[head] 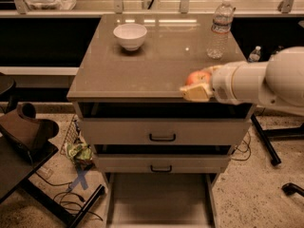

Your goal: Pick apple from bottom drawer and place on counter

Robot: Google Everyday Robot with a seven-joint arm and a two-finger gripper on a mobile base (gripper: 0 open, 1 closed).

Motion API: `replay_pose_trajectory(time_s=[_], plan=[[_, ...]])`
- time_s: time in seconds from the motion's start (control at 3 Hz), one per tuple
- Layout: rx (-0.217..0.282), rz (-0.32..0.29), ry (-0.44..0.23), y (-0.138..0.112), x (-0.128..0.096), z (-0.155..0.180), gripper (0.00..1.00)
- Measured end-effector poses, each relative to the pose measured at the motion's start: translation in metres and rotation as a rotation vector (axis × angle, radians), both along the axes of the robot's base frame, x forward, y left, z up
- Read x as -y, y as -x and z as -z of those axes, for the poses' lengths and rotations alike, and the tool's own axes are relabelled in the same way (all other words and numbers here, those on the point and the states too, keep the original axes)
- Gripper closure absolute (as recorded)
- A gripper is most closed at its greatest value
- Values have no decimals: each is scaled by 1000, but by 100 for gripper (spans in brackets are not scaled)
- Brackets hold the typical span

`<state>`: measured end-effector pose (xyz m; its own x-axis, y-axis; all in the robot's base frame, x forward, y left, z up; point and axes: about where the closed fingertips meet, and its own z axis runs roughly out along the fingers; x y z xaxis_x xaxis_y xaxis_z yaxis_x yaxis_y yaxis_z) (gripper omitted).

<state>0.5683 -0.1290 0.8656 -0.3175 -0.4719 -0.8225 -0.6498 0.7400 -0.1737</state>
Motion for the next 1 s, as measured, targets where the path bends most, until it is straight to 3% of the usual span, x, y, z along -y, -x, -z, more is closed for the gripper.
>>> replay_pose_trajectory(time_s=[0.33, 0.67, 1.0], plan=[[49, -21, -46, -42, -22, -26, 100], [80, -74, -159, -117, -61, -19, 100], [63, -109, -233, -147, -90, 3, 100]])
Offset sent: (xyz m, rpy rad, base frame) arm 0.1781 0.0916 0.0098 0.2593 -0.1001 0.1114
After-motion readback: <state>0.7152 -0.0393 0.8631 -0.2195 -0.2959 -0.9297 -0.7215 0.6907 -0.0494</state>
